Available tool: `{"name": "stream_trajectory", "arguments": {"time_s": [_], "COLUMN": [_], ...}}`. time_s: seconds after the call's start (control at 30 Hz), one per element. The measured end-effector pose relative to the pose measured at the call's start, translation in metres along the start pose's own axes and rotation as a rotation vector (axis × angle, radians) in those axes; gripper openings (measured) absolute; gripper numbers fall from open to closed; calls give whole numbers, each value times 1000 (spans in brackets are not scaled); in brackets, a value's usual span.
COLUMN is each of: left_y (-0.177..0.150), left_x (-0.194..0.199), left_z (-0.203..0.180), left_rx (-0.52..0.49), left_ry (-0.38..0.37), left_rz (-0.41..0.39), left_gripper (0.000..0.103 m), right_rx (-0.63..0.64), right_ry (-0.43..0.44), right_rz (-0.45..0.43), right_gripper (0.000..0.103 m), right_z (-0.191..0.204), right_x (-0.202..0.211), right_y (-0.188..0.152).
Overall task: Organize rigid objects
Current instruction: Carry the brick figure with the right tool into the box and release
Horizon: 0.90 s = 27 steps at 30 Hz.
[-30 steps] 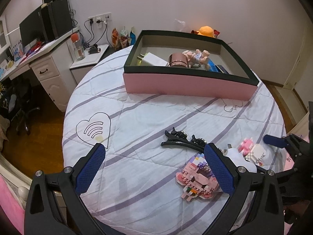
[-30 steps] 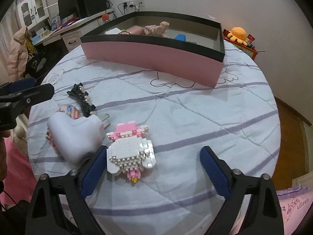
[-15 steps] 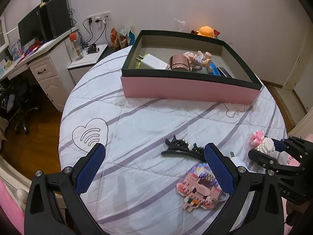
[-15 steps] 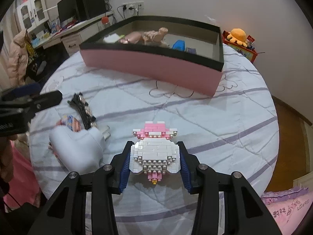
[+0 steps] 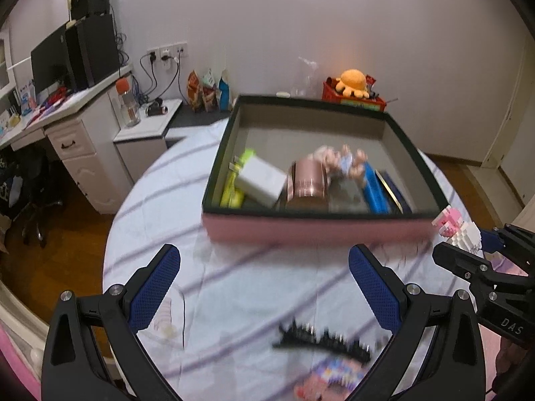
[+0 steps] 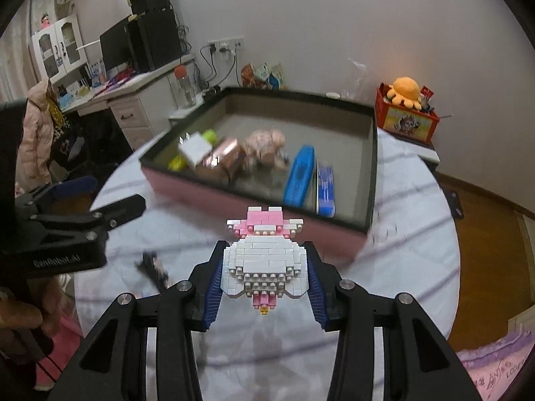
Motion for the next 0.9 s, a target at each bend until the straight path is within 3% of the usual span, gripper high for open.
{"name": "stream_trajectory", "arguments": {"time_s": [0.23,0.4,0.63,0.9], "left_y": [46,68,75,76], "left_x": [-29,-57,-86,-101], "left_z": [-1,3,3,-2], "left_rx": [15,37,45,47], "left_ry": [6,11,17,15], "left_rz": [-33,-27,-3,16], "left_gripper": [102,102,102,102], "right_rx": [-13,-72,-118,-104], "right_ry": [-13,-33,-32,-60], "right_rz": [-30,14,98,177], "right_gripper": [44,44,44,45], "right_z": [-25,-62,-93,-96], "right_x": [-25,-70,-125,-145], "right_y": [55,80,92,89]}}
Point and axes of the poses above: each gripper's, at about its wrist camera, not at the fingertips, and x roughly against the way its jaws point, z to its left, y to its top, the point moved 8 cm from there along -x, roughly the way its jaws point, and after that the axes turned 10 degrees about x, right-handed, at the moved point
